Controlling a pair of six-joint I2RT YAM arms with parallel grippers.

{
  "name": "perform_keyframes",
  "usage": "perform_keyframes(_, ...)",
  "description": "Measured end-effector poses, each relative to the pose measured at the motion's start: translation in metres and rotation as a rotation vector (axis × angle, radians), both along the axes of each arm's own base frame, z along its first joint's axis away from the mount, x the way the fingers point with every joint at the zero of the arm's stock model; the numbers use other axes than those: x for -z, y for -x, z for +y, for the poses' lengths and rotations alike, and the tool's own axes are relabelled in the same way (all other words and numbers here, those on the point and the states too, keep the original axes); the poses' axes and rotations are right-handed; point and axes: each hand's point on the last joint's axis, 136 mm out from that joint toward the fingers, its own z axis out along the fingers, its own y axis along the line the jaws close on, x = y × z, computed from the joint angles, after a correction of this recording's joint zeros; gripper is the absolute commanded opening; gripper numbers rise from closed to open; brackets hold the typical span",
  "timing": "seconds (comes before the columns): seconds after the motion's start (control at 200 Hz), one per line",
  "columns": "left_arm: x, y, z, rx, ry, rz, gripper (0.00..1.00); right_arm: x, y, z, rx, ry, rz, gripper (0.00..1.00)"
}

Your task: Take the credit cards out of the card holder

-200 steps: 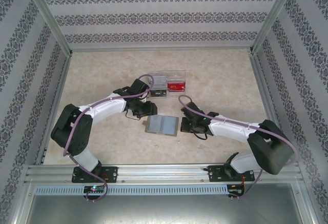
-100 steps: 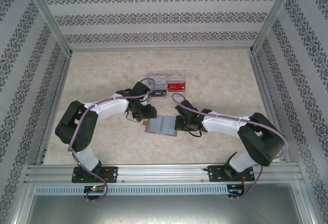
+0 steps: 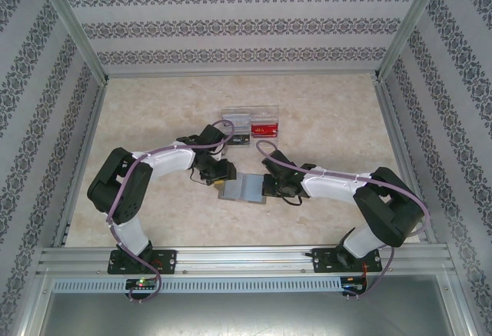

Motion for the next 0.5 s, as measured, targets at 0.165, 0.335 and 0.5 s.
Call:
perform_keyframes(0.165, -0.002, -0.001, 0.001, -0.002, -0.006, -0.011, 0.46, 0.0, 0.0, 0.0, 0.0, 0.0, 0.0, 0.0)
perform_keyframes(0.335, -0.009, -0.005, 0.004, -0.015, -0.018, -0.045, 0.46, 0.0, 0.0, 0.0, 0.0, 0.0, 0.0, 0.0)
perform_keyframes(0.5, -0.011, -0.005, 0.003, -0.014, -0.013, -0.049, 0.46, 0.0, 0.0, 0.0, 0.001, 0.0, 0.0, 0.0)
